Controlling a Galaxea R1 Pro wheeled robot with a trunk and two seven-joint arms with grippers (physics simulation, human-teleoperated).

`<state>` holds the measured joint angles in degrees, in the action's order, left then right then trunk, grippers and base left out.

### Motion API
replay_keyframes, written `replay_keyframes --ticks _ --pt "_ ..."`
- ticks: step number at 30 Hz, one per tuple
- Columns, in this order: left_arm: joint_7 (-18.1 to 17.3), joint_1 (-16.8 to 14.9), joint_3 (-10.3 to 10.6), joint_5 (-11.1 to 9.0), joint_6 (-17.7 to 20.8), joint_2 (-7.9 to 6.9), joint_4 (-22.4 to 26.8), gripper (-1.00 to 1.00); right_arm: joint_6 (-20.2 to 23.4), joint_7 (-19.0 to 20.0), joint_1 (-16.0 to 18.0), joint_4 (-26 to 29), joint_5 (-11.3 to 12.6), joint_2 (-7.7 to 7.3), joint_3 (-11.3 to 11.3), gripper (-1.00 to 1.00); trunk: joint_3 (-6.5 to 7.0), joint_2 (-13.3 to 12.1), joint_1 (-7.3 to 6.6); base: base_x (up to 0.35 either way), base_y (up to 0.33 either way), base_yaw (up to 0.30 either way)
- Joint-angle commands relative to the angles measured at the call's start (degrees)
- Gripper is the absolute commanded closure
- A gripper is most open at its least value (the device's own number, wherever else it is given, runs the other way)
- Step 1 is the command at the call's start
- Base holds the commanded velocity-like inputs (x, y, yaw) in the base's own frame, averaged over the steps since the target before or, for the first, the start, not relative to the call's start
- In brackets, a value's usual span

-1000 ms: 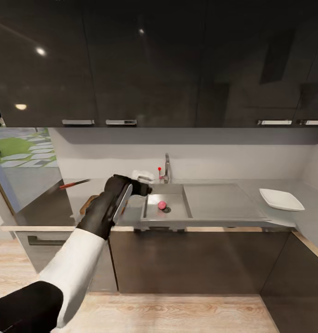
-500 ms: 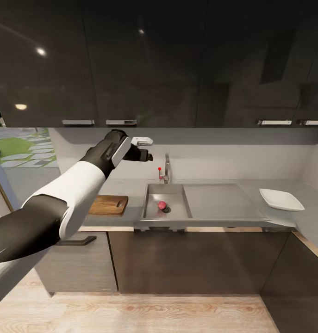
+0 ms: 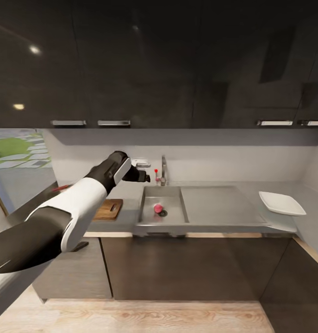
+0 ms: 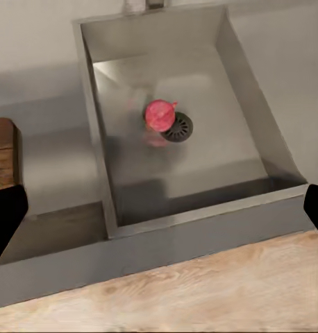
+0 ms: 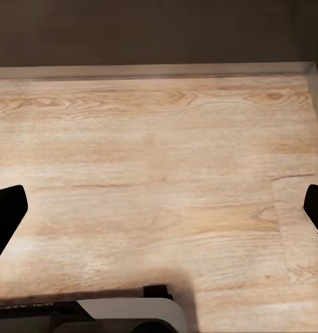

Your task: In the kitchen, take the Vidalia onion out of the sink, dice it on the chopping board with the paring knife, put the diced onion into the bowl on the countertop, then place both the paring knife and the chopping board into the sink.

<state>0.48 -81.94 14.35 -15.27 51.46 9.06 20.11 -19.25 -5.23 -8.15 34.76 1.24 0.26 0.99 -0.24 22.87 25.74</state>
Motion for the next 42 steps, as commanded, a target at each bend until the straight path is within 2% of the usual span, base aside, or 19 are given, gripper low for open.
replay_keyframes --ticks 1,9,18,28,35,42 --pt "0.0 0.1 0.4 -0.3 0.1 -0.03 -0.4 -1.00 -0.1 -0.2 0.0 0.0 0.1 0.00 0.1 -1.00 -0.02 0.1 0.05 0.232 -0.217 0.000" --pt "0.0 0.7 0.4 -0.4 0.0 0.04 -1.9 -1.00 -0.1 -0.2 0.0 -0.6 0.2 0.03 0.1 -1.00 -0.02 0.1 0.05 0.190 -0.242 0.000" --pt "0.0 3.3 0.4 -0.3 -0.2 -0.08 -2.1 -1.00 -0.1 -0.2 0.0 -1.7 0.2 0.07 0.1 -1.00 -0.02 0.1 0.05 0.030 -0.309 0.000" --pt "2.9 5.9 0.2 -0.3 -0.6 -0.22 -2.2 -1.00 -0.1 -0.2 0.0 -1.8 0.2 0.09 0.2 -1.00 -0.02 0.1 0.05 0.114 -0.297 0.000" --pt "4.7 7.0 0.2 -0.3 -3.0 -0.48 -2.4 -1.00 -0.1 -0.2 0.0 -1.8 0.2 0.09 0.2 -1.00 -0.02 0.1 0.05 0.058 -0.083 0.000" --pt "5.3 7.7 0.2 -0.4 -3.3 -0.53 -3.0 -1.00 -0.2 -0.2 0.0 -1.8 0.2 0.20 0.2 -1.00 -0.02 0.1 0.05 0.232 -0.003 0.000"
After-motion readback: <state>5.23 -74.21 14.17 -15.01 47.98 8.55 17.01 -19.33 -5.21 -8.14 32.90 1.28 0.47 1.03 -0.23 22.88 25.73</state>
